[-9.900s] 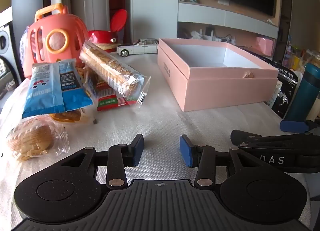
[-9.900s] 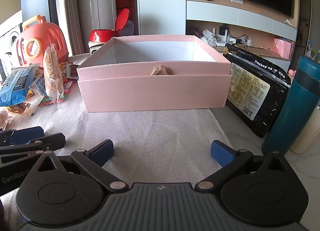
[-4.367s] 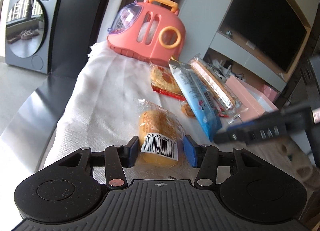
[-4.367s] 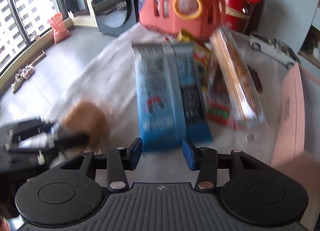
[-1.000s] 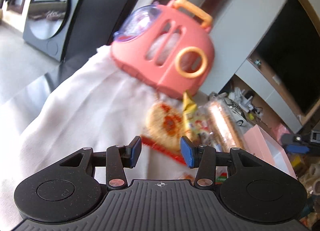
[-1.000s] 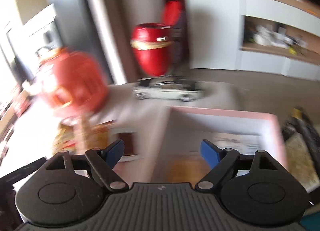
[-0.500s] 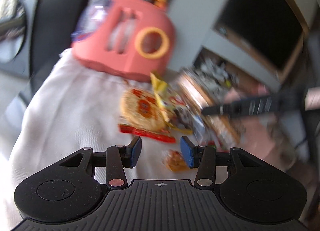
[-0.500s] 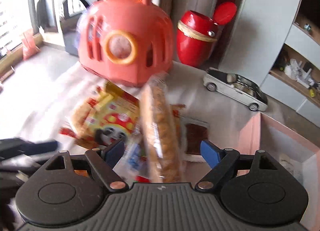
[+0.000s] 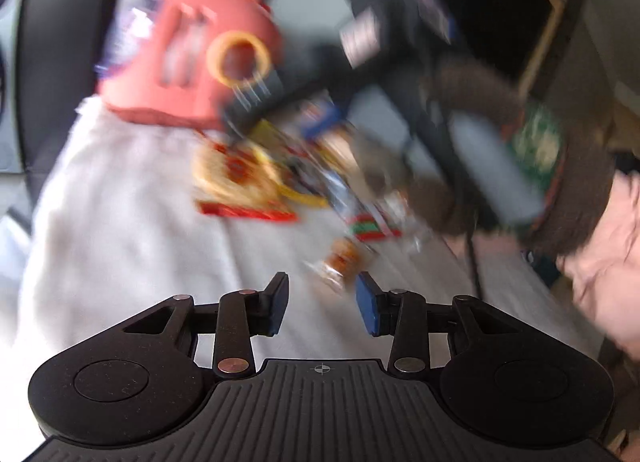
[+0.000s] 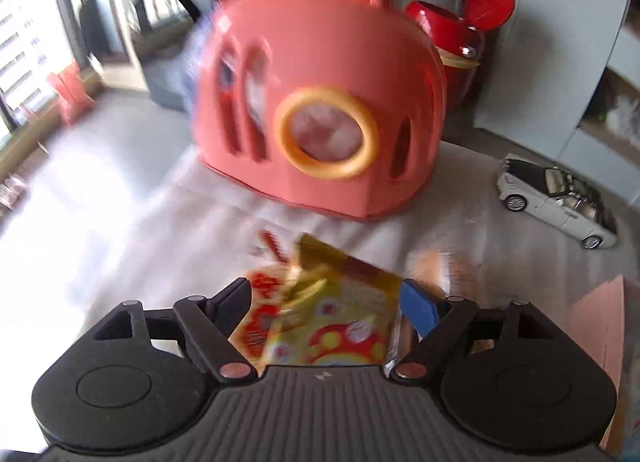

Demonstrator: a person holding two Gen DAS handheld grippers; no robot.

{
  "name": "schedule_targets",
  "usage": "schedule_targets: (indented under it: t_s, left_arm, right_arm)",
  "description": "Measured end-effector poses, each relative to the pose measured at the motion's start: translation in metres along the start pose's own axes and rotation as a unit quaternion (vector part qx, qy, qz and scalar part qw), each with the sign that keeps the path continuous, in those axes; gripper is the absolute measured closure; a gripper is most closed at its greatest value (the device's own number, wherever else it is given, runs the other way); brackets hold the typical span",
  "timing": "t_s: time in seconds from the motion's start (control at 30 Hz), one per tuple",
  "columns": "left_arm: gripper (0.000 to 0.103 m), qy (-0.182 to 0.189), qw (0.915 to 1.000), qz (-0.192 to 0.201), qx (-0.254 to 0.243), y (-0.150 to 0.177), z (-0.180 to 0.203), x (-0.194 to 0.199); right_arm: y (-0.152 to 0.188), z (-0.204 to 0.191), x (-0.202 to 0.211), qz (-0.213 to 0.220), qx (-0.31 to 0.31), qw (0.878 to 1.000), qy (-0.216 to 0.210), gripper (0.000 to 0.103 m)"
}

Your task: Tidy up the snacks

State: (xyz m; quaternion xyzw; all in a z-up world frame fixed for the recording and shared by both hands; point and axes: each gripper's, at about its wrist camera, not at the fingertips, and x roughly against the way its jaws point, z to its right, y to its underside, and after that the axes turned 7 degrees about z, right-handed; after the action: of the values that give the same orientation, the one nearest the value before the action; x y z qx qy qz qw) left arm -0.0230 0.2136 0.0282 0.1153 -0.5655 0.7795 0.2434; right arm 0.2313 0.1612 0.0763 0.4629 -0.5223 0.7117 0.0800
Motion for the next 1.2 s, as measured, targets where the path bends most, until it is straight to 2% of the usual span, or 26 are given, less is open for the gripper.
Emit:
schedule_targets:
  t_s: [0.07,0.17,0.23,0.3,0.37,0.5,0.57,0.7,0.83,0.93,1.07,1.2]
  left_arm:
    - [0.061,-0.032,0.9986,0.029,0.031,-0.011,-0.017,0.007]
    - [0.061,-0.083,0.9898,0.071,0.091,-0.031,-0.05,0.003]
    - [0.061,-0.092,0.9841,0.087,0.125,-0.044,-0.068,-0.005]
    - [0.061,-0.088,0.9824,0.094,0.135,-0.055,-0.077,-0.018]
    - [0.061,-0.089,0.9827,0.087,0.137,-0.061,-0.08,-0.036]
    - [0.061,-0.081,0.9867,0.028,0.138,-0.059,-0.076,-0.081]
    - [0.061,-0.081,0.9882,0.011,0.13,-0.056,-0.07,-0.097]
    - [0.055,-0.081,0.9936,0.01,0.078,-0.05,-0.051,-0.107]
    - [0.05,-0.093,0.9957,0.0,0.006,-0.043,-0.029,-0.093]
    - [0.05,-0.102,0.9947,0.0,-0.015,-0.03,-0.024,-0.067]
    - [0.05,-0.125,0.9921,-0.001,-0.009,-0.016,-0.027,-0.028]
    - [0.05,-0.121,0.9924,-0.016,0.01,-0.004,-0.033,0.008]
  right_arm:
    - [0.006,0.004,-0.008,-0.003,0.002,1.0,0.017,0.02]
    - [0.015,0.019,-0.002,-0.018,-0.039,0.999,-0.011,0.022]
    - [0.027,0.024,0.01,-0.024,-0.045,0.998,-0.02,0.027]
    - [0.043,0.026,0.025,-0.023,-0.04,0.998,-0.034,0.029]
    - [0.062,0.025,0.041,-0.019,-0.028,0.998,-0.049,0.03]
    - [0.097,0.026,0.065,-0.02,-0.018,0.998,-0.064,0.03]
    - [0.116,0.03,0.071,-0.027,-0.025,0.997,-0.07,0.03]
    - [0.15,0.023,0.091,0.011,0.018,0.999,-0.049,0.027]
    - [0.171,0.018,0.108,0.038,0.033,0.997,-0.053,0.022]
    - [0.177,0.022,0.112,0.047,0.027,0.997,-0.054,0.021]
    - [0.186,0.027,0.118,0.055,0.014,0.997,-0.051,0.019]
    - [0.197,0.028,0.124,0.06,0.012,0.997,-0.043,0.018]
